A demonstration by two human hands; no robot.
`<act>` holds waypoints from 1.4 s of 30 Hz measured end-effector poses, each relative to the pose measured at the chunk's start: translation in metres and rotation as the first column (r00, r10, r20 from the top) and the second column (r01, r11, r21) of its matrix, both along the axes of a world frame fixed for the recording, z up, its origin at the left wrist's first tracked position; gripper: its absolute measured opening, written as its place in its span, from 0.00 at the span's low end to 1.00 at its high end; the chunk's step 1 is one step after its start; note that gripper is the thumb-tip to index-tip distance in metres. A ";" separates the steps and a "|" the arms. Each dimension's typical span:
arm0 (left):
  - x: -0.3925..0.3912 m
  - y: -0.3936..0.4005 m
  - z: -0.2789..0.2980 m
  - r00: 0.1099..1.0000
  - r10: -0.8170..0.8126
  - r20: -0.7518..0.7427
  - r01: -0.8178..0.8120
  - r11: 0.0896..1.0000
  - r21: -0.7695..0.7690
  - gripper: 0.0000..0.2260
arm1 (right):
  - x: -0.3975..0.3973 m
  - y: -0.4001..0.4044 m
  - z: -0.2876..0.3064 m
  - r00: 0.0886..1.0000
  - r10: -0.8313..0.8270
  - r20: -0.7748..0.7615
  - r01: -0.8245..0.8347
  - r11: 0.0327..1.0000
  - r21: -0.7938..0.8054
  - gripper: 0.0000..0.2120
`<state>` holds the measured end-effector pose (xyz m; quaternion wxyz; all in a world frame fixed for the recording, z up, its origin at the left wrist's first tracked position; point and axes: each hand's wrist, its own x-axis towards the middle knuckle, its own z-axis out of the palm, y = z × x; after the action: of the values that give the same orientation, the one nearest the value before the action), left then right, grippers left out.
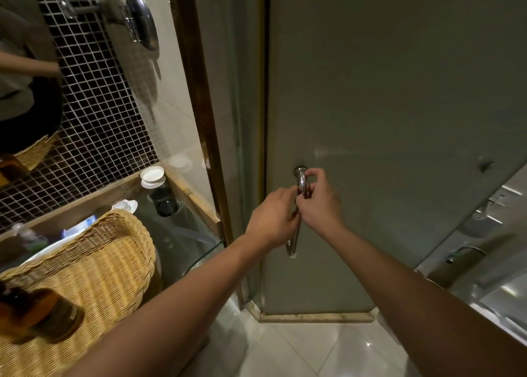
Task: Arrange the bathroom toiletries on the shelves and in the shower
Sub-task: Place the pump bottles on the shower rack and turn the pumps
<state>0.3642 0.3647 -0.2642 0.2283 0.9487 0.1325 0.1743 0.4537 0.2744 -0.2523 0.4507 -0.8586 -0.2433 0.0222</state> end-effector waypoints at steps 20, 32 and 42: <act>-0.136 -0.140 0.045 0.926 0.114 0.360 -0.082 0.991 -0.103 0.35 | -0.121 -0.188 0.013 0.995 0.057 0.078 -0.046 0.988 -0.145 0.22; -0.169 -0.222 0.082 0.892 -0.120 0.437 0.134 0.991 -0.002 0.23 | -0.202 -0.259 0.079 0.834 0.035 0.550 0.039 0.992 -0.121 0.44; -0.135 -0.232 0.085 0.715 -0.584 0.384 0.498 0.811 0.306 0.28 | -0.208 -0.305 0.120 0.531 -0.048 0.846 0.330 0.932 -0.154 0.50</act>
<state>0.2293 0.1332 -0.1793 0.2072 0.8925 -0.2263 0.3306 0.2454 -0.0303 -0.1327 0.1481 -0.8445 -0.3250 -0.3991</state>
